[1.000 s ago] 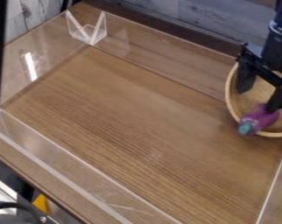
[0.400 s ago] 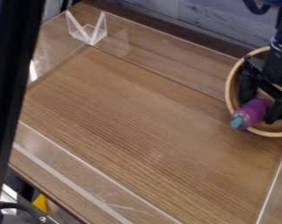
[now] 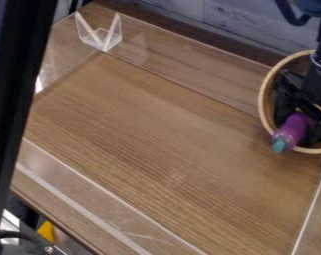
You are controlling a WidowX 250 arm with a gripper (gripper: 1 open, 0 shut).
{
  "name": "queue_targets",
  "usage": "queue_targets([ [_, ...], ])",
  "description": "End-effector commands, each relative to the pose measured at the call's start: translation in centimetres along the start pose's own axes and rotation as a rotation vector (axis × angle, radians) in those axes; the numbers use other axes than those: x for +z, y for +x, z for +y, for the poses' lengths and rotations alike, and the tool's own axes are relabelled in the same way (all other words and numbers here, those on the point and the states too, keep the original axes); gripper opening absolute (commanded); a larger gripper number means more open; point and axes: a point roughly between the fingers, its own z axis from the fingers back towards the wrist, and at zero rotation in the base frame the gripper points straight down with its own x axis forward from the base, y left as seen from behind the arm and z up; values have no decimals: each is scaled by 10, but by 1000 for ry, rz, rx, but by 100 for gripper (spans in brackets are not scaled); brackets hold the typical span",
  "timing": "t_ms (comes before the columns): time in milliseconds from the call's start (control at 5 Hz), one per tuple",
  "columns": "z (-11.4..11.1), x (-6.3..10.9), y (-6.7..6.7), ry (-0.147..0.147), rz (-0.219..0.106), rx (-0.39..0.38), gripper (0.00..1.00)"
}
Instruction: Remove the purple eggplant from inside the brown bowl and put it on the table
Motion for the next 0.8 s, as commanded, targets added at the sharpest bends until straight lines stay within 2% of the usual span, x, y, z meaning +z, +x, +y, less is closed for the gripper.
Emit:
queue_targets([
  [0,1,8,6,14,-67,-18,100],
  [600,2,1,4,27,-95,-17,100],
])
